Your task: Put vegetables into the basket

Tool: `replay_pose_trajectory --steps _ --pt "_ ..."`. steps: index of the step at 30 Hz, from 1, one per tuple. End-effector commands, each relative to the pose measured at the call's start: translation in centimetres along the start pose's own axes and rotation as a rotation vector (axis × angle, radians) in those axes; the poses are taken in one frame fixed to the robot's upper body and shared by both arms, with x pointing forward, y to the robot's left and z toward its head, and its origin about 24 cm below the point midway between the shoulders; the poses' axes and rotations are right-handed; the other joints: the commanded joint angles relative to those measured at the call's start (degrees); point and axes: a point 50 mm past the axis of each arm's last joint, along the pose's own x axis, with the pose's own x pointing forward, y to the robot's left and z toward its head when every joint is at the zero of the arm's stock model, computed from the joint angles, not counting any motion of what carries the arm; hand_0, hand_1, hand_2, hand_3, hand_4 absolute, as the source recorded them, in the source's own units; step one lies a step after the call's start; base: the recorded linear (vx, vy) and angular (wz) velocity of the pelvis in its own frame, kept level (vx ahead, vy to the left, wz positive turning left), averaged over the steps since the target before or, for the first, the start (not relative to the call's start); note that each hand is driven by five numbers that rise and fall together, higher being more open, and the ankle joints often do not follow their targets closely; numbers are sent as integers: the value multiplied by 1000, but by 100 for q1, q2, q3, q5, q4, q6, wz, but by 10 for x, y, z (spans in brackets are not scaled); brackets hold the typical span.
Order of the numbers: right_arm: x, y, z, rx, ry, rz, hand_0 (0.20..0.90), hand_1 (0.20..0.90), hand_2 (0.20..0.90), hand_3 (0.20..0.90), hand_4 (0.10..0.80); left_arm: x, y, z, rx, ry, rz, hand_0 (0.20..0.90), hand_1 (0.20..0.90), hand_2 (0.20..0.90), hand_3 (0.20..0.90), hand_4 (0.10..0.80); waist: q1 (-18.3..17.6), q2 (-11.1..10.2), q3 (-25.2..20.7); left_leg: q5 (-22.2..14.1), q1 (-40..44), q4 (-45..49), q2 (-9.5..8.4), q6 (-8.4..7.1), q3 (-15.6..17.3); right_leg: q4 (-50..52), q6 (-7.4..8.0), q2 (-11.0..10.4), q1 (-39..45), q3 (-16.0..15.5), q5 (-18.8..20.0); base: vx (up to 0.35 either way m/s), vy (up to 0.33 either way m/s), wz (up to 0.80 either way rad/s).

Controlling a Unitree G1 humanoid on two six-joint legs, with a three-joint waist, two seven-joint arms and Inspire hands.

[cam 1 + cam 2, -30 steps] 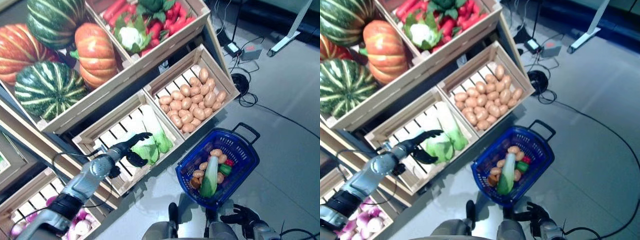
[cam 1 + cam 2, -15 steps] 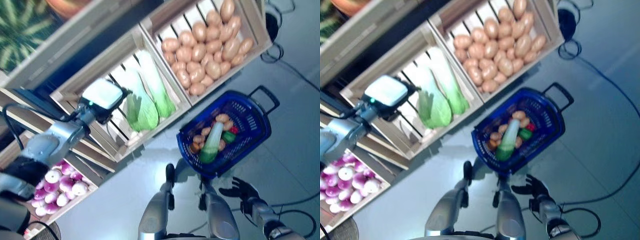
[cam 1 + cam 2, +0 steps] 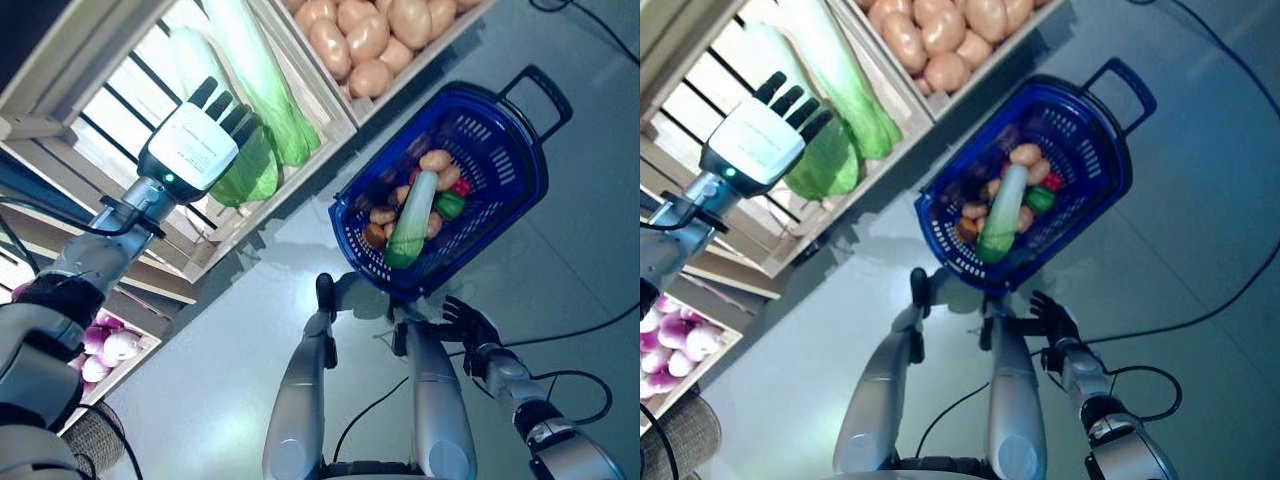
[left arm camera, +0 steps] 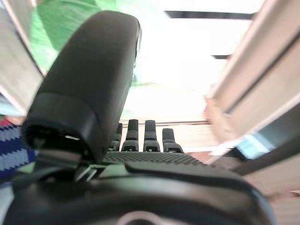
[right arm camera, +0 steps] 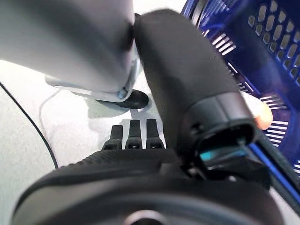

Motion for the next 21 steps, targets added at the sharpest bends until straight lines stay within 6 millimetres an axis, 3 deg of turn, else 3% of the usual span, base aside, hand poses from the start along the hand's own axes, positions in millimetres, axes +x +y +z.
replay_pose_trajectory --steps 1,14,21 --pt "-10 -17 -12 -4 26 -62 900 900 900 900 800 21 40 -56 145 183 172 900 900 900 900 800 -72 -15 -17 -231 -546 494 77 -105 104 -310 134 133 6 220 176 18 31 -1" --pt "-15 -27 -3 52 -48 -94 900 900 900 900 800 24 47 -58 166 122 49 900 900 900 900 800 -90 67 -17 -322 -966 717 -9 -98 35 -150 146 120 -419 301 176 12 13 -1" --pt "-14 -27 3 77 -73 -107 900 900 900 900 800 24 41 -65 169 146 -90 900 900 900 900 800 -73 56 -17 -310 -1036 709 -28 -103 24 -226 179 115 -468 263 234 0 0 0"
